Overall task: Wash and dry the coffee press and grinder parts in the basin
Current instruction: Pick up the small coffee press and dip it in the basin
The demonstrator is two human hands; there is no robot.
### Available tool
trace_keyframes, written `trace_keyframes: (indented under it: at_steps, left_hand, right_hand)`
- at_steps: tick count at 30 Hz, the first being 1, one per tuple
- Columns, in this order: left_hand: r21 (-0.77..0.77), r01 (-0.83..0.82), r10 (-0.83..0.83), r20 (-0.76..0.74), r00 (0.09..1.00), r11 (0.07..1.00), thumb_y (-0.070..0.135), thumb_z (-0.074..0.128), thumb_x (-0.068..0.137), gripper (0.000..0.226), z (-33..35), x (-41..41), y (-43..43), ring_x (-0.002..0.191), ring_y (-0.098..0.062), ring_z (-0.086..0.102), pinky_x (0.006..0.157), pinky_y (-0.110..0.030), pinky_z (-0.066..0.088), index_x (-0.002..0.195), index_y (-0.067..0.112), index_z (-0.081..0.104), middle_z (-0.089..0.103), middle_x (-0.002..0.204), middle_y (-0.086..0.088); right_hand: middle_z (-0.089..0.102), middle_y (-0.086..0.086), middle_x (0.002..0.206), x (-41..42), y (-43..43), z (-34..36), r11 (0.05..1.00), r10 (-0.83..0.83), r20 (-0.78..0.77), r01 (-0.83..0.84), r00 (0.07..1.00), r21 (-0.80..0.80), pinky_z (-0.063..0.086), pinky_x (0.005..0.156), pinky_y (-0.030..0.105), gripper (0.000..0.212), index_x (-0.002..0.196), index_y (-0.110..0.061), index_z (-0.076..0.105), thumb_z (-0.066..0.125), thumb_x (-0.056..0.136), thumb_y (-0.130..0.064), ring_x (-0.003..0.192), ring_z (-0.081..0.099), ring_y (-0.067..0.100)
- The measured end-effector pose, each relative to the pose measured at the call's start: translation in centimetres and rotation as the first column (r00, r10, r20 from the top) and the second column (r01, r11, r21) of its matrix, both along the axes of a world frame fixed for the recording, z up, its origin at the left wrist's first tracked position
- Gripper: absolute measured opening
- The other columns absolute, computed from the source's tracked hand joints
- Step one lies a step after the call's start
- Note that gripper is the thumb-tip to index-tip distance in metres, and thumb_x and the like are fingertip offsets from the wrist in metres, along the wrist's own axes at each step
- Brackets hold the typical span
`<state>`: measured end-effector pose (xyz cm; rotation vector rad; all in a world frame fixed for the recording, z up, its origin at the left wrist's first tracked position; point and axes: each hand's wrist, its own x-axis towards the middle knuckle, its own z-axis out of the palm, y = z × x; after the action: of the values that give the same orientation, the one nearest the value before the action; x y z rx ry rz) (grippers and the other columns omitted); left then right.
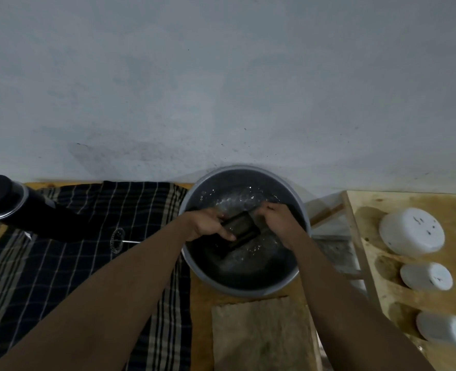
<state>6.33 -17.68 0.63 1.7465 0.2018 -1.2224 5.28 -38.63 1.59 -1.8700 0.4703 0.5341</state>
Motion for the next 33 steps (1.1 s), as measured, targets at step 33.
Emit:
trace_keyframes:
  at_steps: [33]
  left_hand:
    - [0.156, -0.551, 0.550, 0.053, 0.834, 0.820, 0.053, 0.049, 0.101, 0.056, -0.2, -1.3, -2.8, 0.090, -0.027, 0.058, 0.085, -0.035, 0.050, 0.130, 0.006, 0.057, 0.064, 0.113, -0.013]
  right_hand:
    - [0.061, 0.009, 0.121, 0.7, -0.1, 0.5, 0.999, 0.043, -0.104, -0.045, 0.994, -0.013, 0.062, 0.074, 0.040, 0.057, 0.142, -0.015, 0.045, 0.063, 0.096, -0.044, 0.093, 0.069, 0.027]
